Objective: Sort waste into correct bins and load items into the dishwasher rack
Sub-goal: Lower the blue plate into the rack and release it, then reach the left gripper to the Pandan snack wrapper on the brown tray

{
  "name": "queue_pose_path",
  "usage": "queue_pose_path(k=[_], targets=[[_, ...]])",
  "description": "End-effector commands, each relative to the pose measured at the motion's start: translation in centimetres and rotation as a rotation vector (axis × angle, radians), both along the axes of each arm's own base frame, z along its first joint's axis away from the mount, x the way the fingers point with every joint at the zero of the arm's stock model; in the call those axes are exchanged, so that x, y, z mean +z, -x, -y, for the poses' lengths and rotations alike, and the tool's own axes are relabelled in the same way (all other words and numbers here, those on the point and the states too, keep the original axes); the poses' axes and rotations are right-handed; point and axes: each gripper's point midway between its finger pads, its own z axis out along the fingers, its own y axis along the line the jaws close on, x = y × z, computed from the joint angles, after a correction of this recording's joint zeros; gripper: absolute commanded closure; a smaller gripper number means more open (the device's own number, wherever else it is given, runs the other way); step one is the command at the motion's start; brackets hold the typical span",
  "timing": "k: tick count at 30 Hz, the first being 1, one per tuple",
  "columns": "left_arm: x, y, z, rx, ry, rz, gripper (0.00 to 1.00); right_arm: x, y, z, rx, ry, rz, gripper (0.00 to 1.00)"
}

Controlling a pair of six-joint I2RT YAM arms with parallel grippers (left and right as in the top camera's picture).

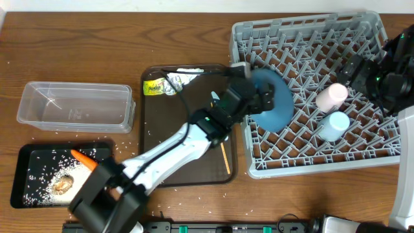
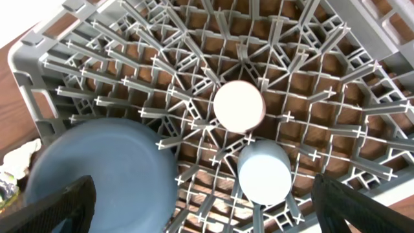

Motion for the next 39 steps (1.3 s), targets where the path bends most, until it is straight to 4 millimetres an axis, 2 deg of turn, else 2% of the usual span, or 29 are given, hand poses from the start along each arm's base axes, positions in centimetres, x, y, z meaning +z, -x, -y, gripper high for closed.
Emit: queue_pose_path(k=[1, 10, 16, 18, 23, 25, 30, 34, 39], targets=[[2.4, -0.9, -3.3, 0.078, -0.083, 0.080, 0.02, 0.7, 0.3, 0.6, -0.026, 0.009, 0.019, 0.01], [3.6, 0.2, -9.9, 0.123, -0.215, 0.023, 0.02, 0.7, 0.3, 0.6, -0.026, 0.009, 0.019, 0.01], [4.2, 1.2, -15.6, 0.140, -0.347, -0.004, 0.02, 0.7, 0.3, 0.3, 0.013, 0.014, 0.021, 0.01], [3.8, 1.7, -17.9, 0.124, -0.432, -0.024, 0.01, 0.8, 0.1, -0.6, 0.074, 0.001, 0.028, 0.01], [0.2, 2.9, -22.6, 0.159, -0.547, -0.198, 0.02, 1.2, -0.1, -4.3, 0.246, -0.090, 0.061, 0.01], [-0.7, 2.5, -22.9, 0.096, -0.597, -0.201, 0.05, 1.3, -0.1, -5.6, 0.296, -0.116, 0.069, 0.01], [-3.0, 0.0, -22.0, -0.052, -0.709, -0.137, 0.05, 1.3, 0.0, -7.9, 0.359, -0.121, 0.064, 0.01], [-6.6, -1.9, -23.1, -0.013, -0.797, -0.178, 0.06, 1.2, 0.2, -9.4, 0.400, -0.124, 0.055, 0.01], [-9.0, -4.3, -24.2, 0.048, -0.836, -0.175, 0.07, 0.5, 0.7, -10.2, 0.422, -0.122, 0.025, 0.01]])
